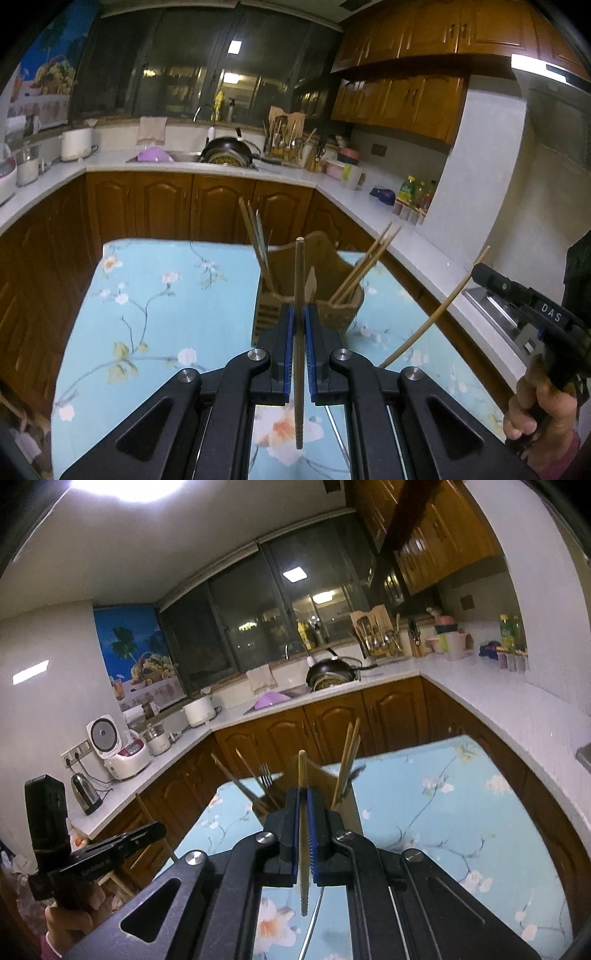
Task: Organize utensils
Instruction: 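Carry both wooden chopsticks over the wooden holder and lower them into it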
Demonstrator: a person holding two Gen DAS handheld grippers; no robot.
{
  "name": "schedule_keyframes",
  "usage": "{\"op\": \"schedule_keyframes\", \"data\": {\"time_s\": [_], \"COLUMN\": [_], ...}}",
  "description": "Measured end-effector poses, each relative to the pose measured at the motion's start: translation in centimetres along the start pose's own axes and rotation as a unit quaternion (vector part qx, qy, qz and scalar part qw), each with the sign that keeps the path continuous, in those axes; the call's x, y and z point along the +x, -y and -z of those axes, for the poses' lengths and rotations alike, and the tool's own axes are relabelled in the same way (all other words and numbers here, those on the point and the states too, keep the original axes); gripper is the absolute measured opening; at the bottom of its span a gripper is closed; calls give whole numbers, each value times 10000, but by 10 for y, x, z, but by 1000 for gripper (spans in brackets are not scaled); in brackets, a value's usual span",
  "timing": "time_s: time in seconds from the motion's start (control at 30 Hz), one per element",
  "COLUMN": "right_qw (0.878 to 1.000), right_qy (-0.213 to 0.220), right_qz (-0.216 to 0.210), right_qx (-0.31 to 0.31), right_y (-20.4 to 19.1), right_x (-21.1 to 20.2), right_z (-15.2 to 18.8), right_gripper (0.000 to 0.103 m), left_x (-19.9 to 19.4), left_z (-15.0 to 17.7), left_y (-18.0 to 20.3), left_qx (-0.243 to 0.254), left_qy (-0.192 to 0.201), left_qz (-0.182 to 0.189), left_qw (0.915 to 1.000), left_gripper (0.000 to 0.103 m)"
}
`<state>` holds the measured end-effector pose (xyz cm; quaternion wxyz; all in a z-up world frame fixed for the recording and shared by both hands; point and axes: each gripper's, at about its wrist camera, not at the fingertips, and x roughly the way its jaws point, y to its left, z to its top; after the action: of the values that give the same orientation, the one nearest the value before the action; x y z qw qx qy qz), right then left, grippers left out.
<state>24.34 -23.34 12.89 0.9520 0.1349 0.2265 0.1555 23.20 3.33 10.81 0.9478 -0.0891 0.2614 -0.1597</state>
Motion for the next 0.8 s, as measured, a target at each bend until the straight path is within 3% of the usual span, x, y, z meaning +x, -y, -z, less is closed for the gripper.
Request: {"op": "schedule_keyframes", "data": {"time_s": [0.5,0.8], "right_qw": [9967,9955], "right_qy": [791,911], "right_qz": [147,279], "right_qx": [-79,-16], "right_y": [0,8], "right_x": [26,54], "right_z": [-68,-77], "right_gripper": [4,4], "left_x": [34,81], "left_z": [-70,-66], "left_y": [3,4], "left_qx": [184,285], "left_qy": [971,1253], "left_qz": [-146,-384], "left_qw": [9950,9910], "left_gripper": [4,4]}}
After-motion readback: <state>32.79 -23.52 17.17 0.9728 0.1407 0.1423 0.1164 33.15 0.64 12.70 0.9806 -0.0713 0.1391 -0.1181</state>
